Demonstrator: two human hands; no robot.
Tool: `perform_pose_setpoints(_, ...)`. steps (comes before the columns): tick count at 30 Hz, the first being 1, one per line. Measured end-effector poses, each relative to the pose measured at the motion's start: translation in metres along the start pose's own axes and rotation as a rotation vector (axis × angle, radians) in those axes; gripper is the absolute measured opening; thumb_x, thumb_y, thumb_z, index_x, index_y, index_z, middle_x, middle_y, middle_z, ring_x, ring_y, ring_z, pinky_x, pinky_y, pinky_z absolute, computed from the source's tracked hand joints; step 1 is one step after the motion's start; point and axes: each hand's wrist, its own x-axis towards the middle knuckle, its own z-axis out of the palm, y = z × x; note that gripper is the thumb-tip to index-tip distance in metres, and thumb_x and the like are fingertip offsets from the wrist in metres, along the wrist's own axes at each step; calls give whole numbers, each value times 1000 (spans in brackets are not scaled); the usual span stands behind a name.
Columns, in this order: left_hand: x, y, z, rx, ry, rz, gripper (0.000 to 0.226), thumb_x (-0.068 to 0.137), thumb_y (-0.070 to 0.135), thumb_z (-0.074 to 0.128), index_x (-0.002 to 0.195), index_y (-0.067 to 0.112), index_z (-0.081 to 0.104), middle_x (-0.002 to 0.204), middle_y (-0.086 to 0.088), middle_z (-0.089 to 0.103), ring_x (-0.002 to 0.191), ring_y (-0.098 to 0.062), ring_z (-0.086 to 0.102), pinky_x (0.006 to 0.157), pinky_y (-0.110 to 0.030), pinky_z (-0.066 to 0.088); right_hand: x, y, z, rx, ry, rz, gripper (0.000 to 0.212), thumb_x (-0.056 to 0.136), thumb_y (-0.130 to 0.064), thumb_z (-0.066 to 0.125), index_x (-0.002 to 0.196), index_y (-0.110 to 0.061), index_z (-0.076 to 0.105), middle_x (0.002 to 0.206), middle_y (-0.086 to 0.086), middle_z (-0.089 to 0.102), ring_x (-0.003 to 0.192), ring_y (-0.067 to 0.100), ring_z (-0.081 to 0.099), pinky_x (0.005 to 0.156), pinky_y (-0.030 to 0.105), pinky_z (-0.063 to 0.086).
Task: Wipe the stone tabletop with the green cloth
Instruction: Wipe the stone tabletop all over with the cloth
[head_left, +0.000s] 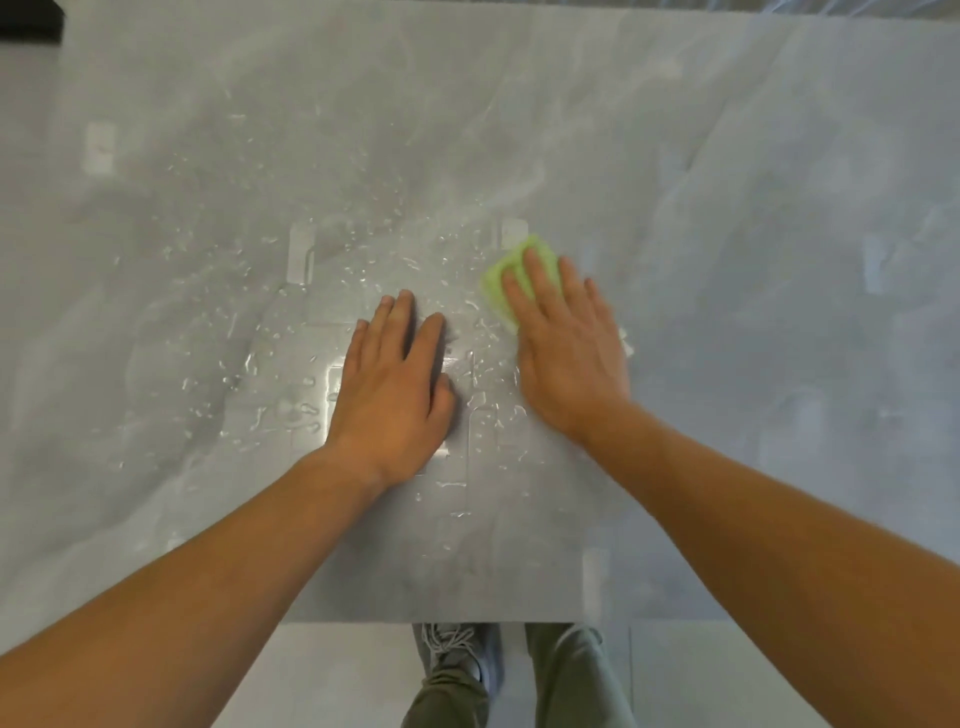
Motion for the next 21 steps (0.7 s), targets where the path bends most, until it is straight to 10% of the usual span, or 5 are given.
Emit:
perform_pose_setpoints(4,-23,3,7,53,-45,9,61,99,35,34,156,19,22,167,-12,-2,153,-26,-12,121,-40,-15,-53,36,-5,-32,-110,-359,64,92,-19,43,154,-25,30,164,1,19,151,32,16,122,50,16)
perform_pose_setpoints(10,-41,4,22,102,-74,16,65,98,41,26,158,20,18,167,-11,-8,153,-25,-18,123,-44,-12,-35,36,-6,60,55,137,64,92,-16,42,154,-26,29,165,1,16,151,35,16,122,51,15)
perform_pose_setpoints(15,-47,6,25,105,-75,12,64,99,39,29,158,19,17,167,-11,-8,153,-25,-17,123,-44,-11,-109,36,4,-18,-76,-278,62,92,-21,39,154,-25,32,164,1,19,152,31,14,122,48,15)
perform_pose_setpoints(21,-61,9,31,115,-53,-30,64,96,40,24,157,21,21,167,-12,-5,153,-28,-14,123,-46,-10,-120,61,-6,99,79,324,63,91,-23,37,153,-24,31,164,6,19,150,35,18,121,51,18)
